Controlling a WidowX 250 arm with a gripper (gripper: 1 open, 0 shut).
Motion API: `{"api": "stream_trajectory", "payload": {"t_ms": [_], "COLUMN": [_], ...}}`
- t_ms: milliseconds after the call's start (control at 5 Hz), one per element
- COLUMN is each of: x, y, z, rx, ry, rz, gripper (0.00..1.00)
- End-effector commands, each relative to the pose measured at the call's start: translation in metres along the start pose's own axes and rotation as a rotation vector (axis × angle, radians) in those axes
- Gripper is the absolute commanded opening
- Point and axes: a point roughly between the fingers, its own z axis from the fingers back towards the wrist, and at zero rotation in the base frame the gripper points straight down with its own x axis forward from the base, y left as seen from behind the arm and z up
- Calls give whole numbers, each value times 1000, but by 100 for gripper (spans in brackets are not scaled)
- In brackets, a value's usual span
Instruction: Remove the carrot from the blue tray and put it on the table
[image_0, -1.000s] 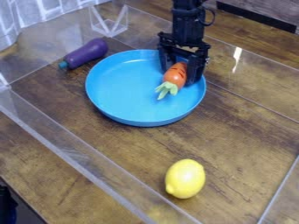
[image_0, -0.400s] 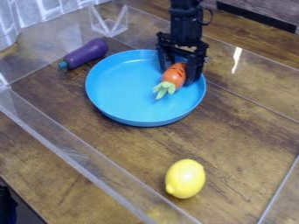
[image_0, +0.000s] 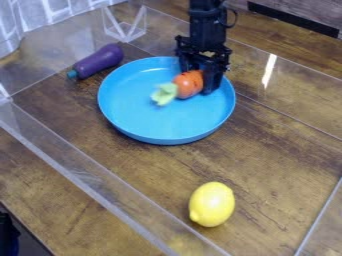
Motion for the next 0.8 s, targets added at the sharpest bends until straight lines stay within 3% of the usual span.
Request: {"api": "stream_trajectory", "payload": {"t_ms": [0,600], "x": [-19,-40], "y": [22,-5], "z": [-7,7], "rx": [1,9], "ry": [24,32], "rz": [22,-35], "gripper": [0,0]}}
